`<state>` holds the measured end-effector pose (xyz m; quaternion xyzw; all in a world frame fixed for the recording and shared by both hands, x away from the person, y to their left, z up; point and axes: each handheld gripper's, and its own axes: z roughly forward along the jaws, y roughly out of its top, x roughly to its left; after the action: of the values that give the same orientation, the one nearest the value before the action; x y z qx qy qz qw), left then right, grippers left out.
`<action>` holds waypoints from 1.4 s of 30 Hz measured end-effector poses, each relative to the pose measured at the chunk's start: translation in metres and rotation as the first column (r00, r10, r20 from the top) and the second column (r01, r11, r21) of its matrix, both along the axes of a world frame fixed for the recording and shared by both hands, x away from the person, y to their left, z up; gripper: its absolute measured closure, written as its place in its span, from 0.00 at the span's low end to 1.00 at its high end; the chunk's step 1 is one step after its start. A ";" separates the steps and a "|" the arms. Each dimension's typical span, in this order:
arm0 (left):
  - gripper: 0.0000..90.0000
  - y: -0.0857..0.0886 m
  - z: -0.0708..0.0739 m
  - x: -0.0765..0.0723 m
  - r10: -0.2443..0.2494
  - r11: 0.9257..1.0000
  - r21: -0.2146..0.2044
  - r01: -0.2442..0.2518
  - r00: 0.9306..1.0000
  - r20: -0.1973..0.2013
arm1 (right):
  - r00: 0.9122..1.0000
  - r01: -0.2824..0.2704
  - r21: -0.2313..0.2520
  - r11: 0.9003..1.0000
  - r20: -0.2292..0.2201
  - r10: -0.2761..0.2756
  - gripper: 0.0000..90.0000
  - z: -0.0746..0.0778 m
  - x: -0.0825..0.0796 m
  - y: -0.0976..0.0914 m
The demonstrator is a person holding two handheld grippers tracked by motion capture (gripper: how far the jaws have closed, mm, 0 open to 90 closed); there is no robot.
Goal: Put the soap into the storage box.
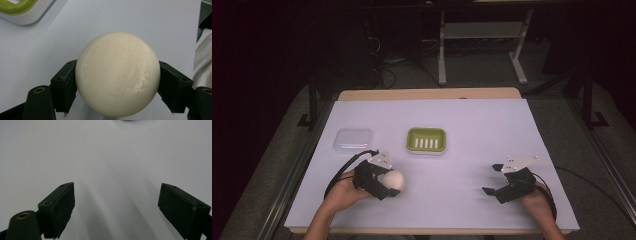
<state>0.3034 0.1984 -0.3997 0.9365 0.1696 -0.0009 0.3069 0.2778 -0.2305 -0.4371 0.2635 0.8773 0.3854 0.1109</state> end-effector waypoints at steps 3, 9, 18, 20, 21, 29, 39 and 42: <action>0.28 -0.002 0.005 0.005 -0.006 1.000 -0.018 0.006 1.000 0.002 | 1.000 0.000 0.005 1.000 0.001 0.000 0.15 0.000 0.000 0.000; 0.28 -0.010 0.016 0.014 -0.022 0.999 -0.046 0.021 1.000 -0.011 | 1.000 0.001 0.014 1.000 0.002 -0.001 0.15 0.000 0.000 0.000; 0.28 -0.025 0.032 0.029 -0.047 0.998 -0.033 0.047 0.999 -0.002 | 1.000 0.000 0.028 1.000 0.011 0.000 0.15 0.002 0.000 -0.001; 0.28 -0.028 0.034 0.032 -0.047 0.998 -0.034 0.046 0.999 -0.010 | 1.000 -0.001 0.030 1.000 0.011 0.001 0.15 0.002 0.000 -0.001; 0.28 -0.029 0.035 0.034 -0.052 0.998 -0.032 0.052 0.999 -0.008 | 1.000 -0.001 0.030 1.000 0.011 0.001 0.15 0.002 0.000 -0.001; 0.28 -0.036 0.037 0.048 -0.056 0.998 -0.043 0.055 0.998 -0.024 | 1.000 -0.010 0.027 1.000 0.013 0.009 0.15 0.002 0.000 0.001; 0.28 -0.043 0.036 0.064 -0.030 0.999 -0.030 0.029 0.999 -0.039 | 1.000 -0.010 0.031 0.999 0.017 0.010 0.15 0.002 0.000 0.001; 0.28 -0.045 0.036 0.069 -0.018 1.000 -0.021 0.017 0.999 -0.044 | 1.000 -0.012 0.030 0.999 0.017 0.011 0.15 0.002 0.000 0.001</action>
<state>0.3728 0.1534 -0.3641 0.9345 0.1681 -0.0260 0.3128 0.2774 -0.2299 -0.4347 0.2568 0.8719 0.4016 0.1122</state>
